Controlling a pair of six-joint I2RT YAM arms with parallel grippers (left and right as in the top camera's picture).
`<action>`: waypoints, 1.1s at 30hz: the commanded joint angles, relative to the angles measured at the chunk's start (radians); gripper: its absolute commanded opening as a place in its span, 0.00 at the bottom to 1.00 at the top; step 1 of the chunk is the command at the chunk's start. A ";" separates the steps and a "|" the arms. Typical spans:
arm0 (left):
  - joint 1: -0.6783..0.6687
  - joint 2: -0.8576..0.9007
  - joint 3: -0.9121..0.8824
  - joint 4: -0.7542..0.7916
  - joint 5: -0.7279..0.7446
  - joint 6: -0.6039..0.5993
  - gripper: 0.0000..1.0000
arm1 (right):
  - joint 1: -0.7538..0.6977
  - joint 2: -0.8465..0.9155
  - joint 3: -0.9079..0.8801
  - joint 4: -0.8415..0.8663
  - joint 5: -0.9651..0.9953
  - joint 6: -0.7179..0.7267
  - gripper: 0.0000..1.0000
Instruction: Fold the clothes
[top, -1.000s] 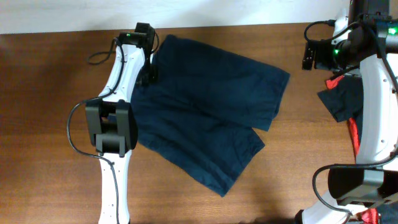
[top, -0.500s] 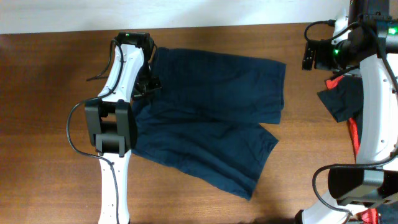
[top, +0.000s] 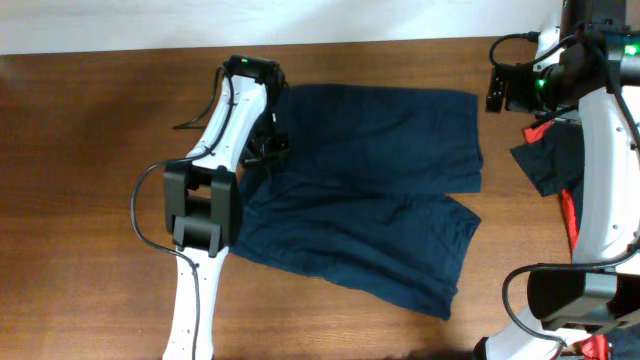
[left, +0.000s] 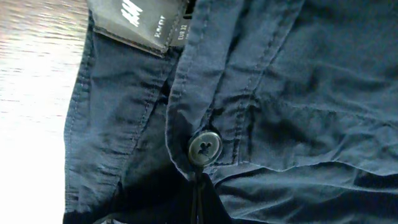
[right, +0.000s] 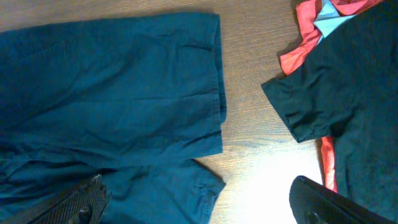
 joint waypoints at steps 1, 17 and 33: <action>-0.001 0.015 0.005 -0.005 0.019 -0.001 0.00 | -0.003 -0.002 0.001 0.000 0.005 0.000 0.99; 0.085 0.015 0.103 0.011 -0.186 0.304 0.86 | -0.003 -0.002 0.001 0.000 0.006 0.000 0.98; 0.106 0.015 0.081 -0.050 0.150 0.816 0.95 | -0.003 -0.002 0.001 0.000 0.006 0.000 0.99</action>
